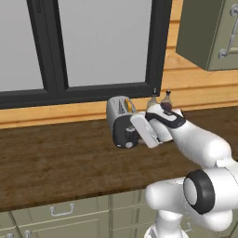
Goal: Start the toaster. Once the lever pops up, take the bread to the plate on the dining counter.
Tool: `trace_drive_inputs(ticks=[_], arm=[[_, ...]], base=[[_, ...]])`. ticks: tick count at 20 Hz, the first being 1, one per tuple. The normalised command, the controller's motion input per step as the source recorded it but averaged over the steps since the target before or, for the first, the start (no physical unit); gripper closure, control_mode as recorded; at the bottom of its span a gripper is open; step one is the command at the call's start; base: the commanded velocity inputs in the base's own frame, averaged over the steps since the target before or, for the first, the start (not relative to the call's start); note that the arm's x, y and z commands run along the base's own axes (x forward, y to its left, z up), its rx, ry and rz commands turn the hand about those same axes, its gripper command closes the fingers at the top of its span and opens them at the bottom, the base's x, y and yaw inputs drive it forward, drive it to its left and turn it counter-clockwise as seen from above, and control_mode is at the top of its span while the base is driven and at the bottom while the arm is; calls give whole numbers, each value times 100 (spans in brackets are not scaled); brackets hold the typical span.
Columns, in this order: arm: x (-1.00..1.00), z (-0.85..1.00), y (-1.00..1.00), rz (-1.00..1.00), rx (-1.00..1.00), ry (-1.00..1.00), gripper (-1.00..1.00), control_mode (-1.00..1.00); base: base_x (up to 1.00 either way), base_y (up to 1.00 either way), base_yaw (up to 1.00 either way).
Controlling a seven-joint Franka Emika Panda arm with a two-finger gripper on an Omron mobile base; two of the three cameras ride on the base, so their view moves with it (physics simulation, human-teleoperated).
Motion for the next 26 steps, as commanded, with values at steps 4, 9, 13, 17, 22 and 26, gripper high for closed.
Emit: trace_drive_inputs(ticks=[4, 9, 13, 17, 22, 26], arm=[[59, -11, 0, 0, 2, 0, -100, -100], [26, -7, 0, -1, 0, 0, -100, -100], [15, -29, 0, -2, 0, 0, -100, -100], [-3, -46, 0, -1, -1, -2, -100, -100], [-36, -65, 0, -3, -8, -4, -100, -100], [-23, -49, 0, -3, -6, 0, -100, -100]], base=[[0, 0, 0], [0, 0, 0], [0, 0, 0], [0, 0, 0], [0, 0, 0], [0, 0, 0]])
